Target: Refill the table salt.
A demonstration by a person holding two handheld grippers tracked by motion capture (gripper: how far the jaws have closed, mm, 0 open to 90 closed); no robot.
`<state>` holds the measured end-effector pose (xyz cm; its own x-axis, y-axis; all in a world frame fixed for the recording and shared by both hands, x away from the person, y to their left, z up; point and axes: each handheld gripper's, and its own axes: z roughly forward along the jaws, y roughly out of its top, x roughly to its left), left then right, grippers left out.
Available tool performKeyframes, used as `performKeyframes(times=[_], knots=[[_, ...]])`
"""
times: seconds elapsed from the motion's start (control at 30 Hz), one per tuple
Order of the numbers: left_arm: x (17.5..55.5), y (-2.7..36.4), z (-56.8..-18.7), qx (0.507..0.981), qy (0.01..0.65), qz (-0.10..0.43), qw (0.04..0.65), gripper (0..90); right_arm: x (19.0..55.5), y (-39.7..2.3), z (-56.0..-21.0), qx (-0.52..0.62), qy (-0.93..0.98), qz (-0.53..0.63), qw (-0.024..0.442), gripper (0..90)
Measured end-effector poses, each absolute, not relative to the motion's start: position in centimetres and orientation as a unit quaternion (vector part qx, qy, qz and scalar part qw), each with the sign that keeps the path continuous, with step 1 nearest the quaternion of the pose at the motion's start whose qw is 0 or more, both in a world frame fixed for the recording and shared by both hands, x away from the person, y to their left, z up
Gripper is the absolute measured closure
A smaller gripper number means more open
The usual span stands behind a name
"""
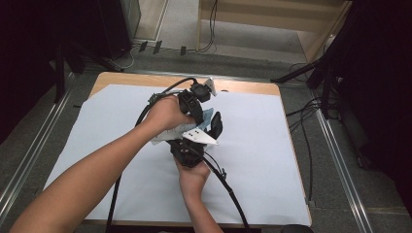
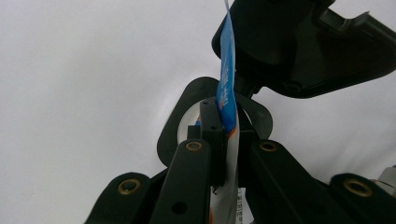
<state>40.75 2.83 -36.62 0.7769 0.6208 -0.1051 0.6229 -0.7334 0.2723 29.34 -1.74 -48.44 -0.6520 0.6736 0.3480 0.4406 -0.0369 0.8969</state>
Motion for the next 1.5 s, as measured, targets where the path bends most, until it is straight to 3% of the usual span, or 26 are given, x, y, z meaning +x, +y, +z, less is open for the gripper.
performKeyframes(times=[1.5], knots=[[40.64, 2.77, -36.59, 0.931, 0.332, -0.002, 0.155, 89.9, 29.1, -1.55, -48.71, 0.395, 0.699, 0.585, 0.11, 90.0]])
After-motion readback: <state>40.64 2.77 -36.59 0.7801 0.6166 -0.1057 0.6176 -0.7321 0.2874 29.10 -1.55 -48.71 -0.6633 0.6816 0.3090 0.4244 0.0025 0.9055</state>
